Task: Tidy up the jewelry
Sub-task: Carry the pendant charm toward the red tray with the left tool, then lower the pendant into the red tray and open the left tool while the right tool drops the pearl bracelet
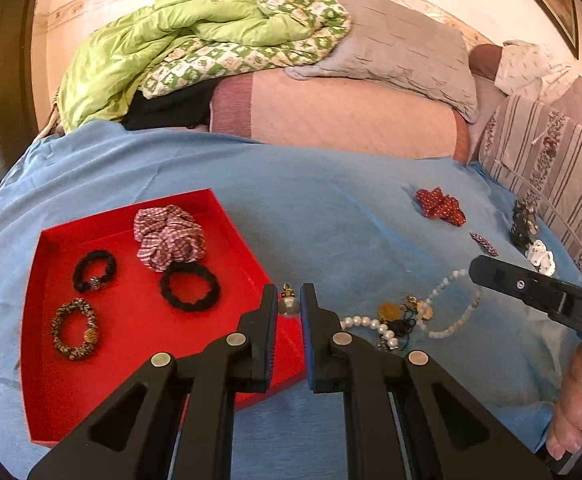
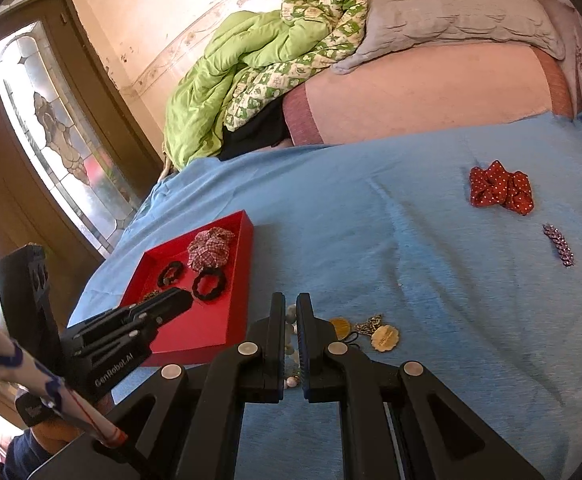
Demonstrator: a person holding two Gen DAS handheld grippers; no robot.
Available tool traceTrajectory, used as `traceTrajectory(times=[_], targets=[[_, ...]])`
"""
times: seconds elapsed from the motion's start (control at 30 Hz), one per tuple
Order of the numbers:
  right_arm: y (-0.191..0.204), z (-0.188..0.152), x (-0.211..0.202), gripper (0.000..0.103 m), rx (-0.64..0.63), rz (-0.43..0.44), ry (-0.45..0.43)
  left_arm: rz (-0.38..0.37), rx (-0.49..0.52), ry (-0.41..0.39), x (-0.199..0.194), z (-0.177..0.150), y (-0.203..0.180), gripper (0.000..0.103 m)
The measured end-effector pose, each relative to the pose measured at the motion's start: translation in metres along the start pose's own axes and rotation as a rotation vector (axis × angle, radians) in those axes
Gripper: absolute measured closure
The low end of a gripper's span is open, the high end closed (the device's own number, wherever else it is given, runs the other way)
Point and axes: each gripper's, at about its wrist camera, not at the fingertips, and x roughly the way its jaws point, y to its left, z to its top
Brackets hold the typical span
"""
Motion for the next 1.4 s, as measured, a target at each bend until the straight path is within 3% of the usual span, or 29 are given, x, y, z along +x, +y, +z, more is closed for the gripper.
traceTrajectory(times=[0.53, 0.77, 1.4], targets=[[0.039, -0.005, 0.017, 0.097, -0.051, -0.002, 0.028, 0.051, -0.084, -0.023, -0.022, -0.001, 0.049, 0.092], [0.059, -0.004, 0.028, 0.097, -0.061, 0.012, 0.050, 0.122, -0.095, -0.028, -0.028, -0.002, 0.071, 0.092], [0.139, 0.027, 0.093, 0.097, -0.053, 0.191, 0.066, 0.275, -0.185, -0.002, -0.024, 0.000, 0.123, 0.092]])
